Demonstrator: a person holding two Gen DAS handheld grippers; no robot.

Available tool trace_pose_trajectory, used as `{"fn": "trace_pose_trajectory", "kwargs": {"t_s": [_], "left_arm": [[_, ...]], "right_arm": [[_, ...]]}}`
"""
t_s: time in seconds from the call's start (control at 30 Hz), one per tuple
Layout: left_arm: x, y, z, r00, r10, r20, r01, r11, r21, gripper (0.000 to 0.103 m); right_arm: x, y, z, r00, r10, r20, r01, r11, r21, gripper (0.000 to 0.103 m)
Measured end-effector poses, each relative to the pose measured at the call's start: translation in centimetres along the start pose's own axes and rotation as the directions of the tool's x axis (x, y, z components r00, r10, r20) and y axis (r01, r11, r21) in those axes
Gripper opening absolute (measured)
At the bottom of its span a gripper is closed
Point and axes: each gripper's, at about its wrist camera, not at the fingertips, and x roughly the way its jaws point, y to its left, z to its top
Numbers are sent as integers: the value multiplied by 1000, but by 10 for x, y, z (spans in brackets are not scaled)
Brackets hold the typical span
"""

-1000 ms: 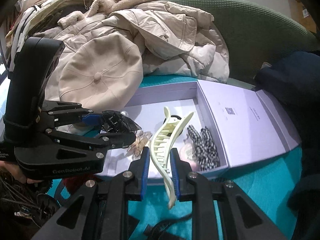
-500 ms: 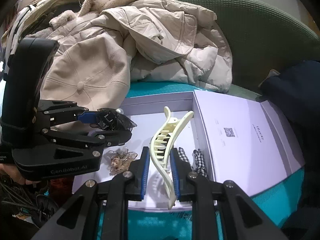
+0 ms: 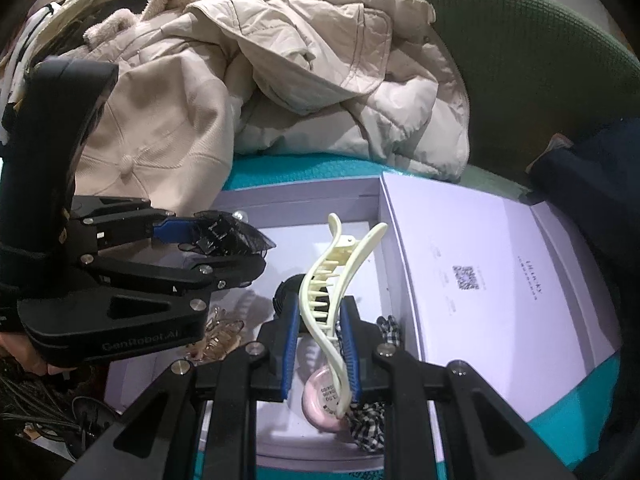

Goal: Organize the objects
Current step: 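Lower the cream claw clip into the box while the left gripper lowers the bow clip, then open the right gripper to release the claw clip while the left gripper releases the bow clip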

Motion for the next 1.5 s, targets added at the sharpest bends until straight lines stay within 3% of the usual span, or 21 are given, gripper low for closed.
{"fn": "trace_pose_trajectory", "kwargs": {"t_s": [0.4, 0.6, 0.8, 0.93, 1.17, 1.5], "left_arm": [[14, -15, 3, 998, 55, -17, -54, 997, 51, 41], [11, -19, 4, 999, 45, -23, -44, 997, 59, 48], [2, -19, 6, 999, 44, -25, -43, 998, 53, 49], [-8, -18, 6, 999, 47, -14, -47, 998, 46, 49], [-34, -17, 8, 999, 41, 18, -42, 998, 41, 51], [-73, -16, 5, 998, 47, 46, -48, 998, 34, 57]], "right_arm": [[13, -7, -9, 999, -26, -41, 27, 1000, 8, 20], [6, 3, -8, 998, -47, -29, 46, 998, -37, 20], [-3, -1, -5, 997, -75, -19, 75, 997, 2, 21], [-15, -2, -1, 997, -78, 3, 78, 997, 24, 33], [-36, 9, 6, 996, -90, 25, 90, 996, 13, 42], [-74, 22, 13, 990, -124, 60, 123, 992, 20, 43]]}}
